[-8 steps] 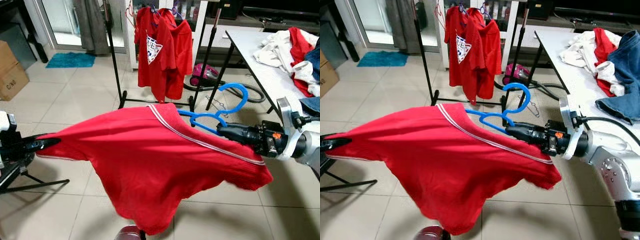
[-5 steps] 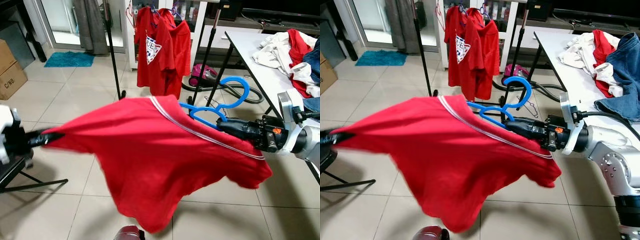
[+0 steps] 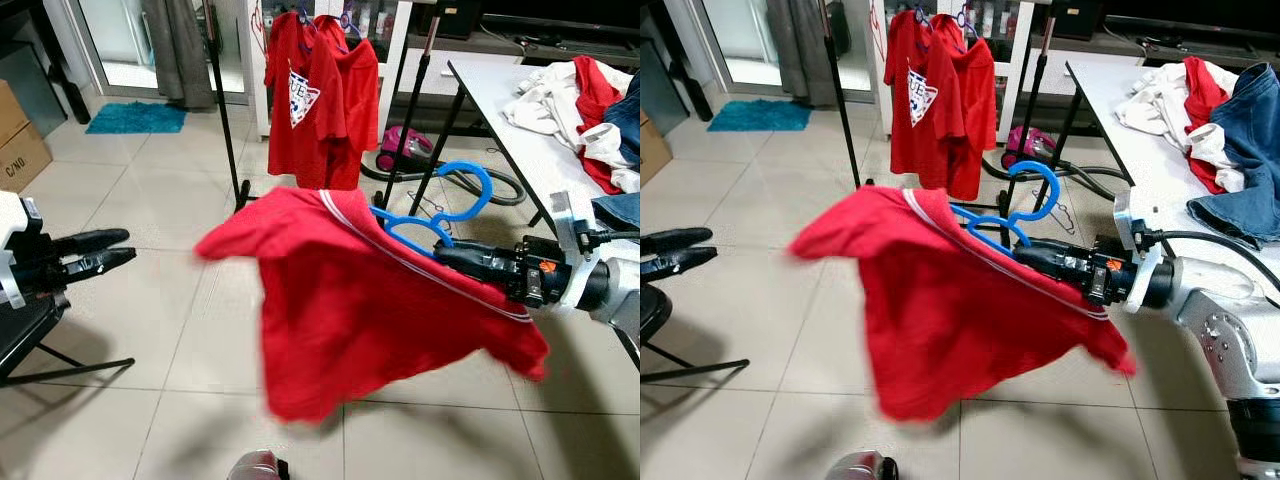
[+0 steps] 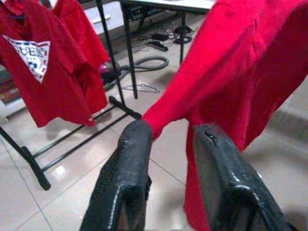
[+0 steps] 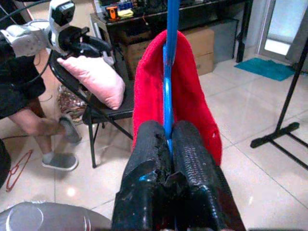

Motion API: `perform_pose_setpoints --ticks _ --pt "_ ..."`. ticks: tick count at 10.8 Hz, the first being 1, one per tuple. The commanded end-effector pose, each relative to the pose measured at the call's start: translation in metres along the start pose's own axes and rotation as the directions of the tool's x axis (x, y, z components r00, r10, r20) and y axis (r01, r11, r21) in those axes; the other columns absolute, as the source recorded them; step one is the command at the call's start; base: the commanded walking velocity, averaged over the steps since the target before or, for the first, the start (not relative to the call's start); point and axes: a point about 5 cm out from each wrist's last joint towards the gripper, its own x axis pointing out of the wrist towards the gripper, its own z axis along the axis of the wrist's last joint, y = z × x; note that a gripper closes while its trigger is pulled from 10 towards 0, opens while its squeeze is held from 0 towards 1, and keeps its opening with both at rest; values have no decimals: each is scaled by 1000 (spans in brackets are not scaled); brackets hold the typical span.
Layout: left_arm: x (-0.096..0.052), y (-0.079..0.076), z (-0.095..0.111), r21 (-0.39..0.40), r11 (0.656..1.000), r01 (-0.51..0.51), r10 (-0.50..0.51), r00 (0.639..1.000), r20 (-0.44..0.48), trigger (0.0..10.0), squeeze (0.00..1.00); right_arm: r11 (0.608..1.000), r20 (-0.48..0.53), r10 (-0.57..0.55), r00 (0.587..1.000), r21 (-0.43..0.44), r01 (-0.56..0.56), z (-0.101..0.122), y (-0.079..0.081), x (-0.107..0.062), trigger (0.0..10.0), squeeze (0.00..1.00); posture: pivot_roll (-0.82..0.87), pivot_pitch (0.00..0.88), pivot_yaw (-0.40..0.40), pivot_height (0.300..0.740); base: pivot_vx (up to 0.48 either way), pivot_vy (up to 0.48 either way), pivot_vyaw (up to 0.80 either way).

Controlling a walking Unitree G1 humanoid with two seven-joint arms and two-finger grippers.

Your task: Hang hanger

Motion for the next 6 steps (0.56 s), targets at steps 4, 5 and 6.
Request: perform_pose_setpoints --ticks 4,5,6 --pt "46 -21 -9 -32 999 -18 19 998 54 10000 1000 936 -92 -351 932 -35 349 -23 -22 20 10000 0 40 0 -23 740 0 0 0" --pt "86 -46 -7 -73 997 2 4 996 84 10000 929 850 -131 -523 842 -10 526 -45 -28 33 10000 0 49 0 -24 740 0 0 0" --pt "110 -66 -3 -72 997 -13 20 994 109 10000 0 819 -80 -566 821 58 571 -54 -20 48 10000 0 52 0 -23 740 0 0 0"
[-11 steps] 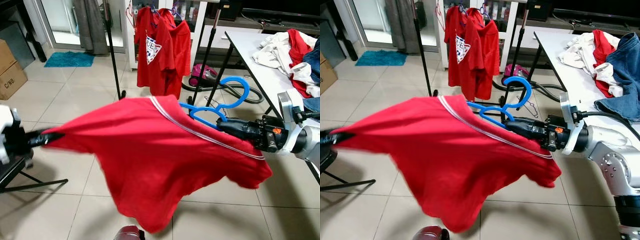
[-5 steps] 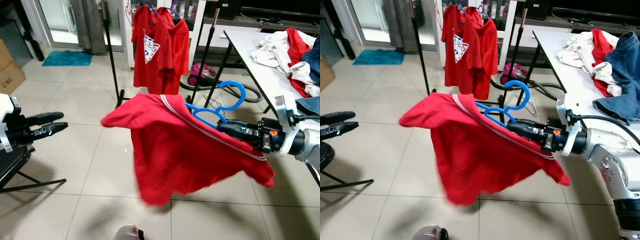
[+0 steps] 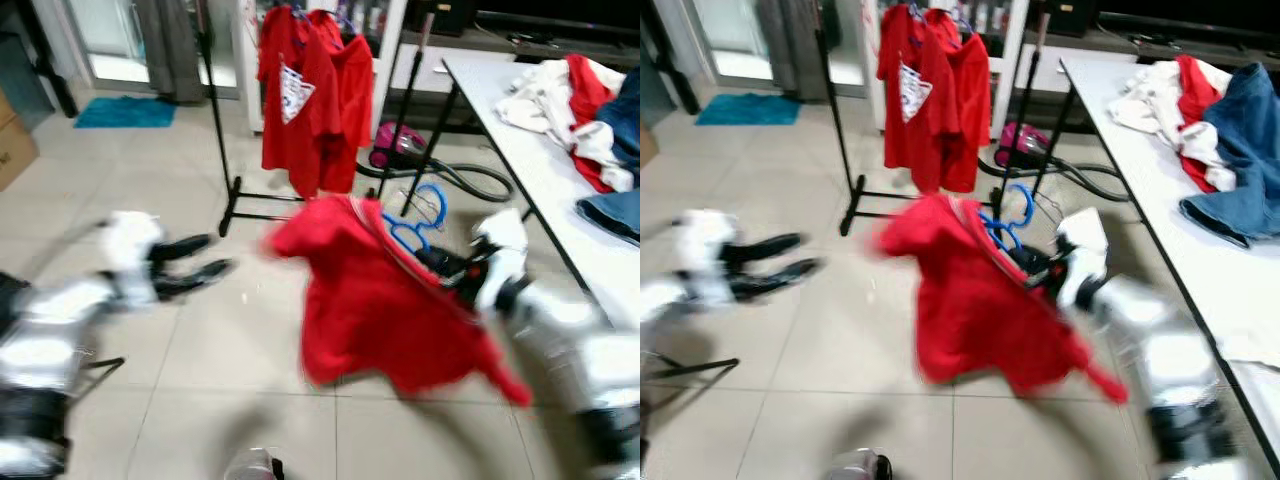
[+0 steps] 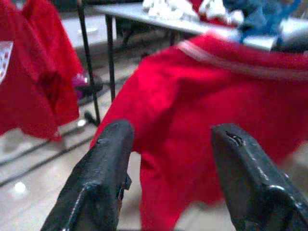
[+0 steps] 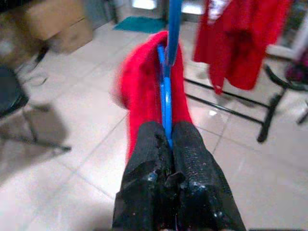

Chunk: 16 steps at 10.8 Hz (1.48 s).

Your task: Hang hanger

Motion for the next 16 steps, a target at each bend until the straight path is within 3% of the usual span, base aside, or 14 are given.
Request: perform_pose_setpoints --ticks 1,2,3,5,7,8,9,10,11,13,14,15,16 --pt "6 -5 5 20 1000 -11 11 1000 1 10000 0 999 73 -7 997 -44 11 14 4 -1 10000 0 53 0 -22 740 0 0 0" --pt "14 -12 10 8 1000 -10 10 998 61 10000 0 998 114 35 993 -60 -28 14 16 -1 10000 0 37 0 -8 740 0 0 0" --pt "13 -9 10 19 999 -29 28 997 66 10000 0 997 136 47 990 -66 -38 17 16 -4 10000 0 26 0 -1 740 0 0 0" --pt "20 -3 8 91 987 -133 134 991 -3 10000 0 996 153 58 987 -79 -46 24 14 -8 10000 0 23 0 5 740 0 0 0" --pt "24 2 26 170 975 -146 142 989 37 10000 0 986 159 153 975 -90 -140 33 18 -13 10000 0 30 0 7 740 0 0 0" --pt "19 0 31 167 978 -126 115 991 71 10000 0 984 122 126 984 -141 -109 32 11 -15 10000 0 36 0 -6 740 0 0 0" --pt "20 -5 27 87 985 -149 142 987 78 10000 0 986 78 49 996 -165 -36 24 8 -13 10000 0 26 0 -7 740 0 0 0" --pt "26 -17 25 31 985 -170 167 982 93 10000 0 991 71 -43 997 -126 52 14 9 -9 10000 0 12 0 -5 740 0 0 0" --pt "33 -25 17 30 972 -234 232 971 60 10000 0 984 60 -170 984 -38 172 -3 13 -4 10000 0 15 0 1 740 0 0 0" --pt "27 -15 -5 24 895 -446 446 895 -21 10000 0 949 30 -313 949 52 311 -24 21 7 10000 0 39 0 -5 740 0 0 0" --pt "25 -19 -6 6 894 -449 449 893 -20 10000 0 945 43 -325 945 61 323 -25 24 10 10000 0 42 0 -7 740 296 0 0" --pt "26 -26 -7 25 901 -434 435 900 -30 10000 0 927 50 -363 931 127 354 -29 26 12 10000 0 37 0 -2 740 322 0 506" --pt "29 -29 -7 20 904 -428 428 903 -27 10000 0 924 51 -369 928 122 361 -30 27 14 10000 0 29 0 9 740 368 0 800"
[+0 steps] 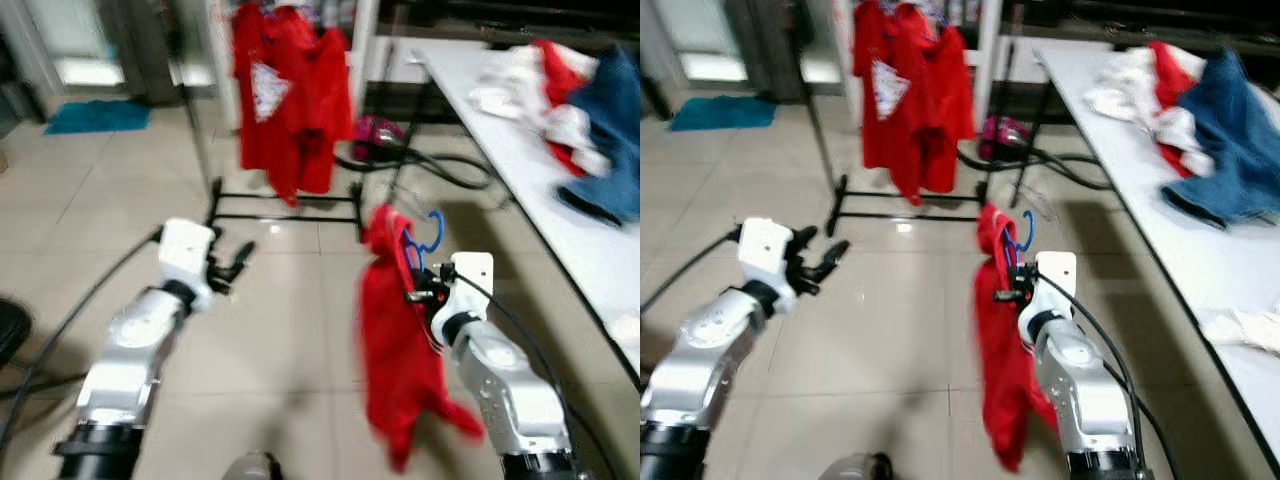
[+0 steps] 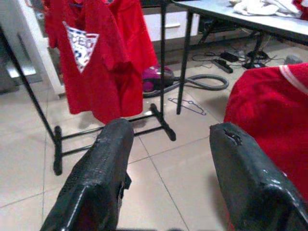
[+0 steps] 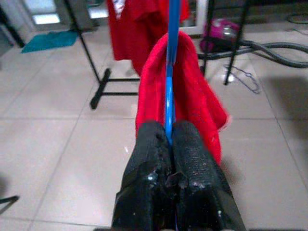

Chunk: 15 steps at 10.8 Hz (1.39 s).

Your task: Hang hanger

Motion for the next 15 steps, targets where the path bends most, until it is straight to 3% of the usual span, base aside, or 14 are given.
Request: perform_pose_setpoints --ticks 1,8,13,15 --pt "4 -1 5 23 1000 -14 13 1000 7 10000 0 1000 47 4 999 -16 -4 8 1 1 10000 0 48 0 11 740 386 0 800" --pt "-3 1 4 -8 999 -42 42 999 6 10000 0 999 56 33 998 -9 -33 12 8 9 10000 0 58 0 -12 740 433 0 800" --pt "-8 -1 5 -34 999 -29 30 999 21 10000 0 1000 91 -16 996 -3 17 12 3 8 10000 0 67 0 -13 740 446 0 0" --pt "-6 -3 6 -39 999 -14 15 999 31 10000 0 999 99 12 995 -42 -8 13 7 7 10000 0 48 0 -12 740 446 0 0"
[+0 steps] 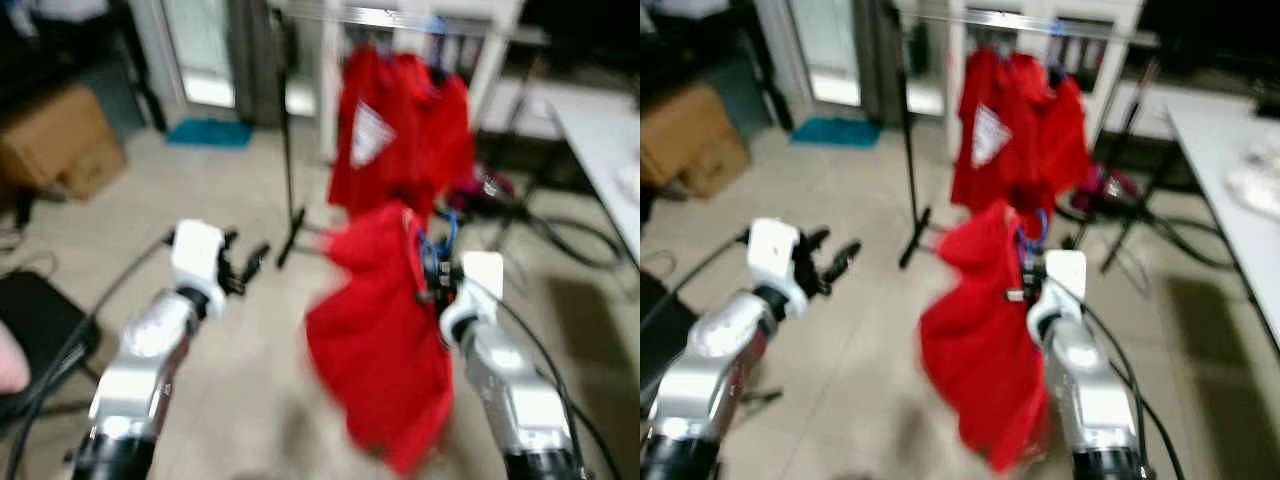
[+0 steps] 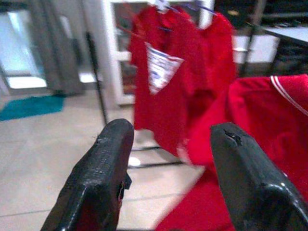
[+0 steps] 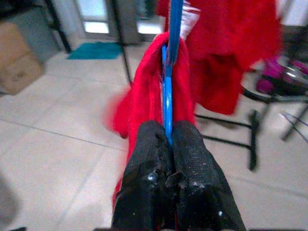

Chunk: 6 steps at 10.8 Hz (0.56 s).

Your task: Hang hanger

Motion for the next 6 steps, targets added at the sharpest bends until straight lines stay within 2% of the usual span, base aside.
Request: perform_pose_setpoints --ticks 1,3,6 --pt "-1 5 -1 11 1000 -16 16 1000 -10 10000 0 999 69 42 997 -13 -41 14 11 3 10000 0 52 0 -15 740 446 0 0" --pt "-6 0 -1 17 1000 0 0 1000 -18 10000 0 999 67 36 997 -1 -36 13 9 3 10000 0 72 0 -24 740 444 0 0" --pt "-7 5 -2 14 1000 -21 21 1000 -16 10000 0 998 68 57 996 -5 -56 14 12 4 10000 0 65 0 -28 740 445 0 0"
